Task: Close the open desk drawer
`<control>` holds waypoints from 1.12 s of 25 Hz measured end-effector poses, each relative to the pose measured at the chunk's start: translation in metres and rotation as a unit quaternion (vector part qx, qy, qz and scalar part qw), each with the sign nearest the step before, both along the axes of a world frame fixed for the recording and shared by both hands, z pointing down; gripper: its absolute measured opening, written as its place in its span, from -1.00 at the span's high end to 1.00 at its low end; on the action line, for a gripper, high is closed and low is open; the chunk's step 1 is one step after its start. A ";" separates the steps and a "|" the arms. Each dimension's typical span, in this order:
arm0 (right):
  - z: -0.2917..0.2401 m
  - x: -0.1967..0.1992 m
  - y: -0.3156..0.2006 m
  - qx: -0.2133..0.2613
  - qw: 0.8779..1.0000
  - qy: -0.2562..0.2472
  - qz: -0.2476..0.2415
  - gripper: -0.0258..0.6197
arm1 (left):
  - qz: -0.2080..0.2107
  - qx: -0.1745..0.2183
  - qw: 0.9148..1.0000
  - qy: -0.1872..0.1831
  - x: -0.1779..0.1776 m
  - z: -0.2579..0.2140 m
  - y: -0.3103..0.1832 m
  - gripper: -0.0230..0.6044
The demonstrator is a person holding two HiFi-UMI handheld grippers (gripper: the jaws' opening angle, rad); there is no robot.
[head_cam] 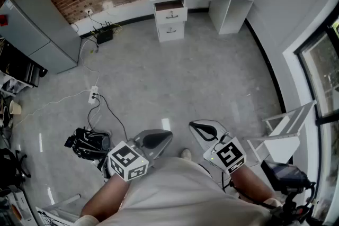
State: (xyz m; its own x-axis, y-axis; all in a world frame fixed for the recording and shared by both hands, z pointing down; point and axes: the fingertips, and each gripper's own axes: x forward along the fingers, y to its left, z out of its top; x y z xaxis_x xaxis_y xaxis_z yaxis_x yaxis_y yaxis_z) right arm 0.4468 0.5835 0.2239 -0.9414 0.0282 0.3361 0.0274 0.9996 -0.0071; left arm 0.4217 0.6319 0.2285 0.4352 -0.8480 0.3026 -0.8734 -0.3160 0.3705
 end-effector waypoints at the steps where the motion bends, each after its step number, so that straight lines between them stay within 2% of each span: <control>1: -0.005 -0.011 0.002 -0.004 1.000 0.001 0.001 0.92 | -0.002 -0.001 1.000 0.005 -0.011 -0.005 0.002 0.92; 5: -0.018 -0.056 0.018 -0.006 1.000 0.004 -0.001 0.92 | -0.008 -0.005 1.000 0.017 -0.057 -0.013 0.020 0.92; 11: 0.001 -0.113 0.057 0.000 1.000 0.025 0.010 0.92 | -0.008 0.002 1.000 0.026 -0.123 0.004 0.061 0.92; 16: 0.009 -0.147 0.061 -0.031 0.998 0.030 0.036 0.92 | 0.008 0.003 0.999 0.046 -0.158 0.014 0.065 0.92; 22: 0.021 -0.180 0.048 -0.030 0.998 0.048 0.033 0.83 | 0.014 0.003 0.998 0.061 -0.190 0.027 0.043 0.92; 28: 0.028 -0.232 -0.030 -0.046 0.998 0.030 0.023 0.82 | -0.004 -0.012 0.999 0.046 -0.236 0.038 -0.031 0.91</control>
